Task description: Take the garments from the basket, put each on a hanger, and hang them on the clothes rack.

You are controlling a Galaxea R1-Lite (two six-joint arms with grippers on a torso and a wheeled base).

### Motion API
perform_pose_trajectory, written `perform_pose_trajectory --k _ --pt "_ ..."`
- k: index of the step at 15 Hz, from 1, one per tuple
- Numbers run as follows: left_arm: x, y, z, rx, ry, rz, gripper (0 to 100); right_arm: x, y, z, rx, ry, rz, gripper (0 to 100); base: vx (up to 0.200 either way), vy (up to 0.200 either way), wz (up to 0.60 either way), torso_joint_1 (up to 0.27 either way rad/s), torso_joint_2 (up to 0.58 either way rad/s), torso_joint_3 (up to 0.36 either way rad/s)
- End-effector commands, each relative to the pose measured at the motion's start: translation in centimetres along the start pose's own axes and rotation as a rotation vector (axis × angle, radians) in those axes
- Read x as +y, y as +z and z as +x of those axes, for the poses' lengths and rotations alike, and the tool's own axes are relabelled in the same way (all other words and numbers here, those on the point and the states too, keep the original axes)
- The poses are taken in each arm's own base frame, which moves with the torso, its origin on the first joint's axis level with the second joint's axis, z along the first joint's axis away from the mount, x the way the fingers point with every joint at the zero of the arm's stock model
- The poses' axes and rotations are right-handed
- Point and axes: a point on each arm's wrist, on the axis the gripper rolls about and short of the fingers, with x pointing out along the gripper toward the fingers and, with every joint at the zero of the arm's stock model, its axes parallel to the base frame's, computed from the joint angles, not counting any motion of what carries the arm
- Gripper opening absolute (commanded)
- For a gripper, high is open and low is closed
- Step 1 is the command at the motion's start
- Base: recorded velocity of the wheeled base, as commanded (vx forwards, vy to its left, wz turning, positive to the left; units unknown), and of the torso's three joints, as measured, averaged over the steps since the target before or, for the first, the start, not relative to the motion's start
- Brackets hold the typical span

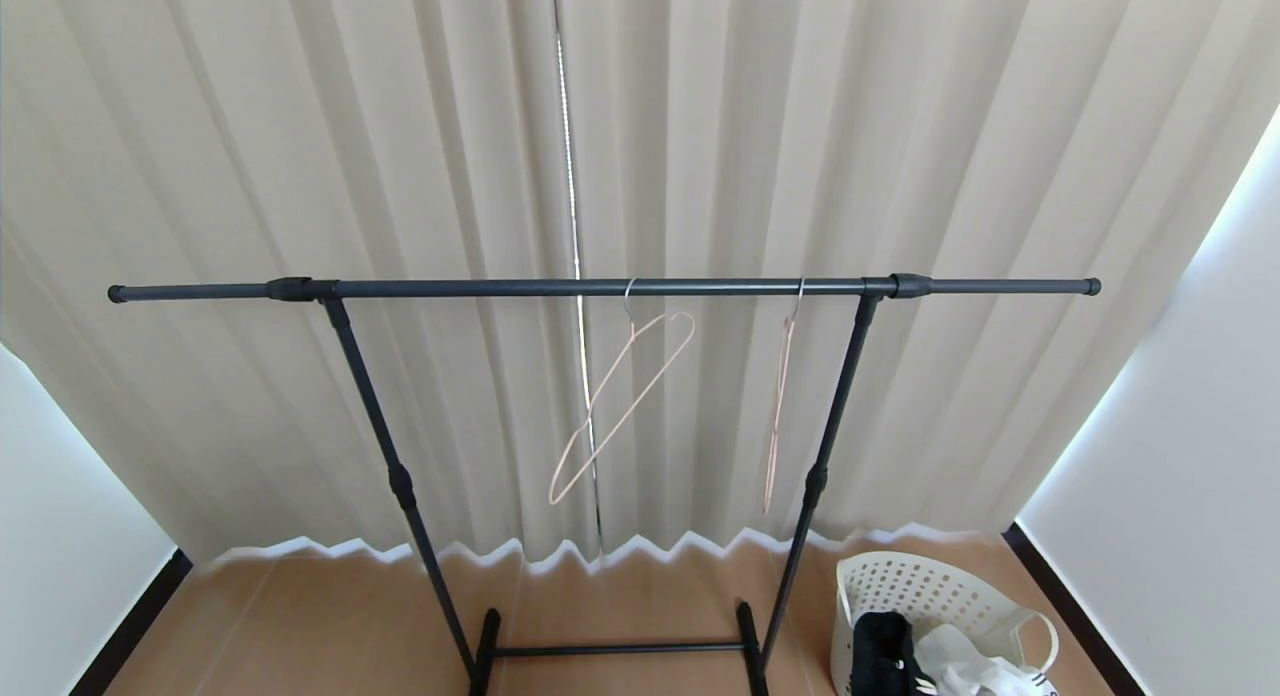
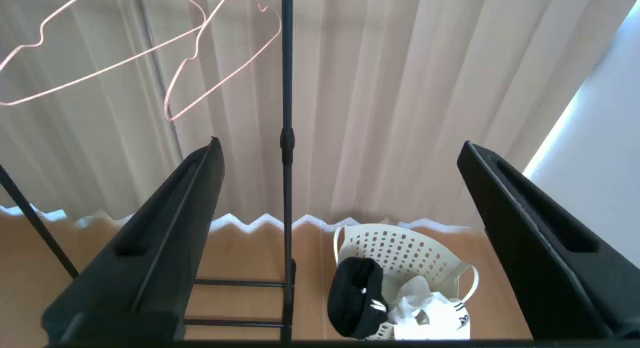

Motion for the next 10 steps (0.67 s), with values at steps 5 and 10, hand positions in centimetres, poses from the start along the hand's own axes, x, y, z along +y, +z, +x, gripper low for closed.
perform_pose_trajectory --k 5,10 --pt "0.00 -0.02 0.02 0.002 0.000 0.001 100 -0.12 0.01 0.01 0.001 -0.055 0.010 100 0.000 0.000 0.00 0.000 0.00 0.000" --pt "0.00 -0.02 0.02 0.002 -0.001 0.001 100 -0.14 0.01 0.01 0.001 -0.060 0.013 100 0.000 0.000 0.00 0.000 0.00 0.000"
